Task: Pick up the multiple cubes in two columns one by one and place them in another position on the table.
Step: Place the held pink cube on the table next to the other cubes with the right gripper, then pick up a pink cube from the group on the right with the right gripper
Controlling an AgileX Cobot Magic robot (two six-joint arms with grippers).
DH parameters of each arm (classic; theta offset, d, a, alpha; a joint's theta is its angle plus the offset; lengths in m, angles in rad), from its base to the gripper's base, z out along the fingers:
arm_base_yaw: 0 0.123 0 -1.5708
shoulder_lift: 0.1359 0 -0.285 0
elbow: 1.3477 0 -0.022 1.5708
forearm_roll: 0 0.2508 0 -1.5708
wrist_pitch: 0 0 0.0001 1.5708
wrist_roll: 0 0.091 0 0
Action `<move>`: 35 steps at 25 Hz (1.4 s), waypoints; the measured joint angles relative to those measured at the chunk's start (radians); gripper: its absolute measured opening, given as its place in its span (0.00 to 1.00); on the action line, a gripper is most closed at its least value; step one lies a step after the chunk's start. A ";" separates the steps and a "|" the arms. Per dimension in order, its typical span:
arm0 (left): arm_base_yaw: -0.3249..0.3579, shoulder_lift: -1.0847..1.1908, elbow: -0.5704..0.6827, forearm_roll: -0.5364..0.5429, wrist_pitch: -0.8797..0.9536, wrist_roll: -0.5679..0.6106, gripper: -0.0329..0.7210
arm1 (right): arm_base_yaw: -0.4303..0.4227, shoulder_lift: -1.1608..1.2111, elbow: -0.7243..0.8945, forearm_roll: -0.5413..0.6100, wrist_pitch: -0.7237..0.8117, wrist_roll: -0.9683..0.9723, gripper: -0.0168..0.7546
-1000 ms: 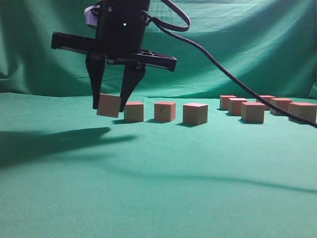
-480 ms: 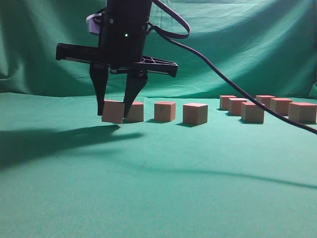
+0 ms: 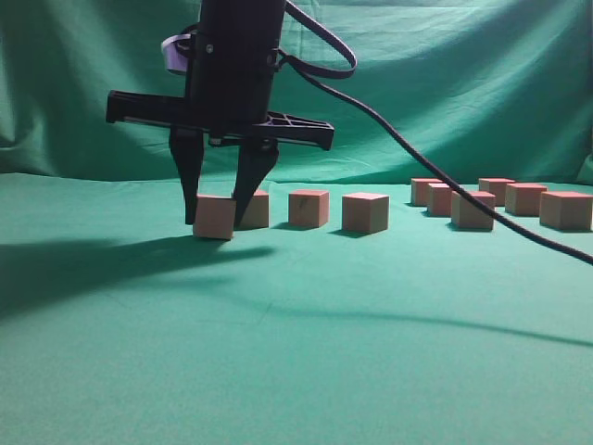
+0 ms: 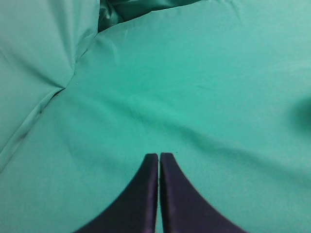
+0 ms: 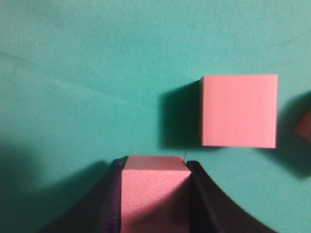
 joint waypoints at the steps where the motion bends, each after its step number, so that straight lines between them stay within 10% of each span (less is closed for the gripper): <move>1: 0.000 0.000 0.000 0.000 0.000 0.000 0.04 | 0.000 0.000 0.000 0.000 0.000 -0.002 0.35; 4: 0.000 0.000 0.000 0.000 0.000 0.000 0.04 | 0.000 0.000 0.000 0.006 0.000 -0.013 0.35; 10: 0.000 0.000 0.000 0.000 0.000 0.000 0.04 | 0.000 0.002 -0.037 0.027 0.060 -0.052 0.71; 22: 0.000 0.000 0.000 0.000 0.000 0.000 0.04 | 0.000 -0.066 -0.376 -0.011 0.340 -0.252 0.73; 35: 0.000 0.000 0.000 0.000 0.000 0.000 0.04 | -0.120 -0.545 -0.051 -0.229 0.353 -0.262 0.73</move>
